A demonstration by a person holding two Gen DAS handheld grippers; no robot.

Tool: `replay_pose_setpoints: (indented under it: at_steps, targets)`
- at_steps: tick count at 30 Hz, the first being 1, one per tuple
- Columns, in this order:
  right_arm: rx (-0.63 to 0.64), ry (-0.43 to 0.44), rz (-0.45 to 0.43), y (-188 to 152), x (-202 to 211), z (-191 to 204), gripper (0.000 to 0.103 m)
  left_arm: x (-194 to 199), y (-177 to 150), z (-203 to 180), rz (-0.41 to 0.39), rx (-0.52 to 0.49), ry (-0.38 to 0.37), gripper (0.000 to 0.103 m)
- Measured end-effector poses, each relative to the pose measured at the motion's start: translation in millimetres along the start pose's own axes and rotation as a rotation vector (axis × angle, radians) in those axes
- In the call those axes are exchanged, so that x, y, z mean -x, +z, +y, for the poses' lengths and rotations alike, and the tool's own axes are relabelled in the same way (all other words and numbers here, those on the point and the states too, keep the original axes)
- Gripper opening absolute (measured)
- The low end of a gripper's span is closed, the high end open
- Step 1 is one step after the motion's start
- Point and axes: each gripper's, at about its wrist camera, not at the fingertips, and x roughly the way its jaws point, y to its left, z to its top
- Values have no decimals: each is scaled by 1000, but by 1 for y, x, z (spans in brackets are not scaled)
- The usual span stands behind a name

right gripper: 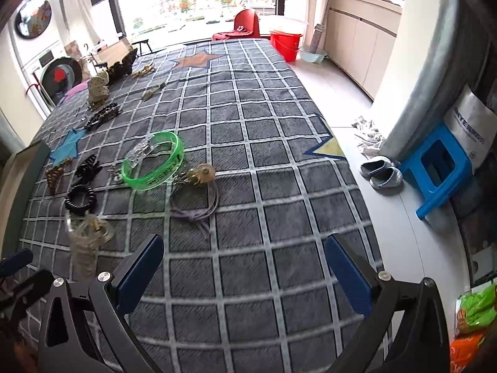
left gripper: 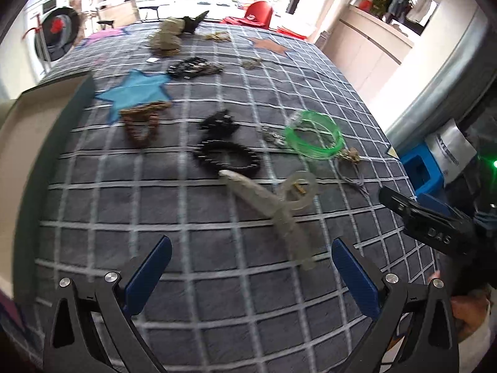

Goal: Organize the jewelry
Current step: 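Grasp the clear plastic hair claw with the left tool while the right tool grasps the purple hair tie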

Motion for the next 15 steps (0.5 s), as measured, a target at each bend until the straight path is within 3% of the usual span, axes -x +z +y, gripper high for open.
replay_pose_setpoints:
  at_steps: [8,13,15]
  targets:
    - [66,81,27,22,-32,9,103,-25,4,-21,3,-57,38,103]
    - [118,103,60,27,-50,23,103,-34,6,-25,0,-73,69,94]
    - [140,85,54,27,-52,27,102,-36,6,-26,-3,-77,83,84]
